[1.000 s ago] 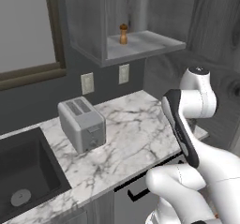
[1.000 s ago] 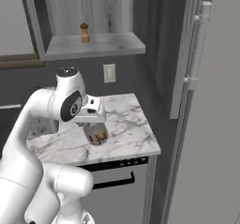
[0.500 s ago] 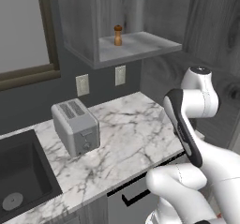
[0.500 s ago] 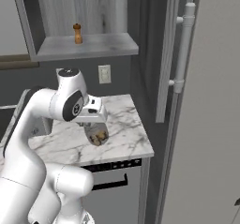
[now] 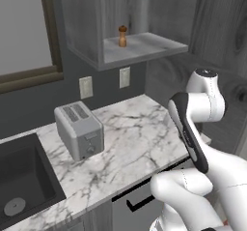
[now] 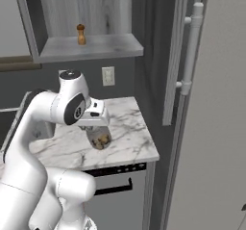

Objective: Pick the jar and jar from the dining table and place them in the open cabinet. Close the cabinet after placing the objects.

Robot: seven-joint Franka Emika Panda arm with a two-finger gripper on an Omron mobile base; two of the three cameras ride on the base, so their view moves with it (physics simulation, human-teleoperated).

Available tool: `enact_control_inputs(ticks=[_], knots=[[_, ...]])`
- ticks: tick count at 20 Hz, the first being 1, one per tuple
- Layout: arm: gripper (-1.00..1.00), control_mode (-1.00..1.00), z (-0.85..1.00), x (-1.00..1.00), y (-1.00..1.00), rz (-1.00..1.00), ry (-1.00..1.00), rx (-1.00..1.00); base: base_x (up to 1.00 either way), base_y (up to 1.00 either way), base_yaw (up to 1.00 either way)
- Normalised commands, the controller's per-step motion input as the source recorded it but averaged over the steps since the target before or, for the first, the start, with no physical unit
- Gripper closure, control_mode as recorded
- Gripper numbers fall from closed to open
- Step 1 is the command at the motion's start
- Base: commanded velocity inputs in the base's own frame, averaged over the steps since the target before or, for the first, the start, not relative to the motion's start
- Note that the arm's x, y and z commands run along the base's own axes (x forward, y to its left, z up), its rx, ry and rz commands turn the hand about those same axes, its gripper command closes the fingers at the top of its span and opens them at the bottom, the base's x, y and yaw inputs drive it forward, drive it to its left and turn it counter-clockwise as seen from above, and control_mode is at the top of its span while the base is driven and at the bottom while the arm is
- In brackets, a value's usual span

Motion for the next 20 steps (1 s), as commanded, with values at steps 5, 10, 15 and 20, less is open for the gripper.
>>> enact_control_inputs(ticks=[5, 10, 15, 20], knots=[[1.0, -1.0, 0.17, -0.03, 0.36, 0.03, -0.07, -0.03, -0.03, 0.1, 0.0], [1.0, -1.0, 0.29, 0.0, 0.3, 0.15, -0.1, -0.03, 0.0, 0.0, 0.0], [1.0, -1.0, 0.44, 0.0, 0.01, 0.19, -0.13, -0.03, 0.0, 0.0, 0.0], [1.0, -1.0, 0.51, 0.0, 0.13, 0.19, -0.06, -0.07, 0.0, 0.0, 0.0]])
